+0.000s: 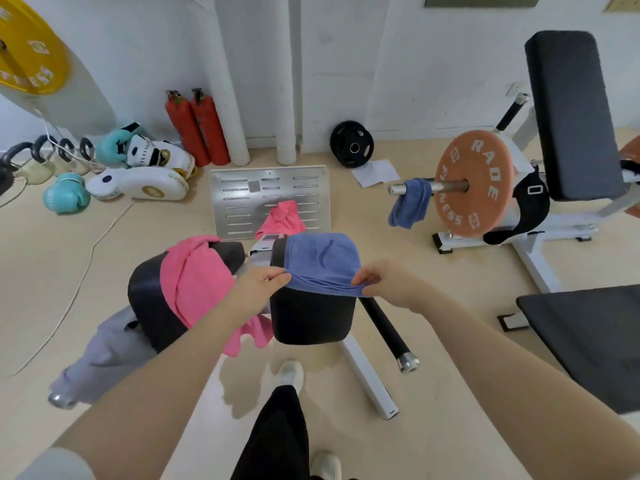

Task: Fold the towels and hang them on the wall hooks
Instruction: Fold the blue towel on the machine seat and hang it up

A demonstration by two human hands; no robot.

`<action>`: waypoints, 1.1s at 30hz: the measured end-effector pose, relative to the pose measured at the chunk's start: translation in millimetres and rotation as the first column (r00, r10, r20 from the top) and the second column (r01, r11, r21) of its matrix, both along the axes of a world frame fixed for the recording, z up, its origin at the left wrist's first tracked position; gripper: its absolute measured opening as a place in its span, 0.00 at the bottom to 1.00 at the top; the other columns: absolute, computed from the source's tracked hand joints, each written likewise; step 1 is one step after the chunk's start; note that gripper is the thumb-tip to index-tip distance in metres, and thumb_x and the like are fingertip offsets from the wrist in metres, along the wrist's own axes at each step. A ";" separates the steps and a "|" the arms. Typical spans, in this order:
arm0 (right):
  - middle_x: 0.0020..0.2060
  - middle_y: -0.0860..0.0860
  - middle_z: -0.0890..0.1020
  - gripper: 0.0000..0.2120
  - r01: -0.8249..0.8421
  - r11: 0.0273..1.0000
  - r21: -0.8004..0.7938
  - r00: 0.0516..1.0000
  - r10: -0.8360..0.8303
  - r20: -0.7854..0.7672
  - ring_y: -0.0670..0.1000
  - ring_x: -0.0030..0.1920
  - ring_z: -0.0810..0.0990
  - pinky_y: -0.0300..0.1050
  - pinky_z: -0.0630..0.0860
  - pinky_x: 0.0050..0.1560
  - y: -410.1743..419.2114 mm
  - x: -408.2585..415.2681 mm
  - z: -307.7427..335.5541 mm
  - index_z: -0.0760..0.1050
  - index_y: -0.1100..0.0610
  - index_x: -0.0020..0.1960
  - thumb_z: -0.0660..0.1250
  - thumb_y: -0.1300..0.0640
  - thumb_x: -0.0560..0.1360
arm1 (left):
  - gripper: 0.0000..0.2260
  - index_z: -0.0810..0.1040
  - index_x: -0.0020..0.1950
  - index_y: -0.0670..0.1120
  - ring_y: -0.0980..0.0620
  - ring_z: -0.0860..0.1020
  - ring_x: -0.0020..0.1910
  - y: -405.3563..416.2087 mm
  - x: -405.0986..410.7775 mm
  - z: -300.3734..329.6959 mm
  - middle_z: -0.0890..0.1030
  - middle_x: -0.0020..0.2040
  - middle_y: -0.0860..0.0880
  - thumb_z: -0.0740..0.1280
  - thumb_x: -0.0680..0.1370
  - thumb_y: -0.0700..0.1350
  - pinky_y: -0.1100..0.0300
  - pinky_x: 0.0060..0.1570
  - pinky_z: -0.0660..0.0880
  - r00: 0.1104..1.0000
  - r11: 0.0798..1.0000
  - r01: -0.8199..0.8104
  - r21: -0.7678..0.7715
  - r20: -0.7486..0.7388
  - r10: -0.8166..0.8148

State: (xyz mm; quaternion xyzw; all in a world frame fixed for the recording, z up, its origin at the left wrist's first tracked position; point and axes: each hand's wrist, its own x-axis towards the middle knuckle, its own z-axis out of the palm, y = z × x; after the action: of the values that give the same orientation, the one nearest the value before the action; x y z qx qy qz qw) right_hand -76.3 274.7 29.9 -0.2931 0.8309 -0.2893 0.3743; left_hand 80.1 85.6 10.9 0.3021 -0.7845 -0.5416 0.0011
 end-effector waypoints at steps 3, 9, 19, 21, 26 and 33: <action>0.47 0.53 0.80 0.11 -0.105 0.991 0.085 0.992 0.111 -0.064 0.50 0.48 0.76 0.38 0.70 0.51 8.1 18.9 -18.5 0.80 0.61 0.52 0.65 0.68 0.72 | 0.11 0.80 0.57 0.41 0.51 0.76 0.48 16.8 22.8 -16.8 0.80 0.49 0.48 0.61 0.79 0.43 0.60 0.50 0.70 0.996 0.998 0.019 -0.054 0.083 -0.014; 0.57 0.54 0.79 0.14 -0.259 0.935 0.243 0.950 0.292 -0.110 0.50 0.50 0.73 0.33 0.64 0.39 9.8 40.5 -45.2 0.75 0.59 0.60 0.57 0.64 0.77 | 0.11 0.79 0.58 0.44 0.54 0.78 0.43 30.3 35.4 -43.1 0.81 0.49 0.48 0.61 0.80 0.43 0.70 0.42 0.69 0.981 0.994 0.071 -0.086 0.186 -0.054; 0.72 0.52 0.64 0.20 -0.078 0.997 0.020 0.949 0.081 -0.304 0.52 0.73 0.62 0.44 0.57 0.70 -49.7 -1.7 -34.4 0.62 0.58 0.72 0.55 0.55 0.80 | 0.15 0.73 0.65 0.42 0.49 0.75 0.61 -25.4 -36.5 -31.9 0.77 0.63 0.46 0.59 0.80 0.41 0.61 0.59 0.66 0.979 0.983 -0.160 -0.091 0.115 0.170; 0.74 0.51 0.60 0.22 -0.122 0.992 0.027 0.950 0.125 -0.285 0.50 0.75 0.56 0.42 0.53 0.71 -68.6 -9.8 -34.7 0.58 0.58 0.73 0.54 0.54 0.81 | 0.12 0.76 0.60 0.43 0.48 0.75 0.59 -41.6 -55.5 -35.7 0.78 0.58 0.44 0.59 0.80 0.42 0.59 0.59 0.67 0.977 0.985 -0.167 -0.051 0.128 0.172; 0.77 0.52 0.52 0.25 -0.315 0.933 0.172 0.895 0.352 -0.273 0.50 0.76 0.50 0.50 0.48 0.75 -125.2 -22.3 -50.8 0.54 0.56 0.75 0.51 0.49 0.81 | 0.09 0.72 0.42 0.47 0.51 0.68 0.39 -79.0 -100.5 -56.8 0.71 0.38 0.47 0.56 0.80 0.44 0.59 0.43 0.64 0.959 0.999 0.033 -0.035 0.283 -0.022; 0.63 0.55 0.73 0.23 -0.241 0.917 0.319 0.937 0.305 -0.168 0.56 0.65 0.70 0.49 0.65 0.61 -174.0 -46.2 -101.3 0.69 0.60 0.63 0.51 0.44 0.80 | 0.13 0.74 0.37 0.41 0.50 0.69 0.35 -106.0 -144.5 -84.3 0.71 0.33 0.47 0.57 0.79 0.43 0.57 0.39 0.65 0.888 0.991 0.124 0.051 0.440 -0.134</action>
State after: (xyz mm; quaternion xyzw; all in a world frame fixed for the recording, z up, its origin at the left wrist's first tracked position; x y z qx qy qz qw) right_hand -122.5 100.8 -71.5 -0.3772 0.8506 -0.0739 0.3588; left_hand -64.4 -20.4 -73.4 0.3647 -0.7766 -0.4660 -0.2164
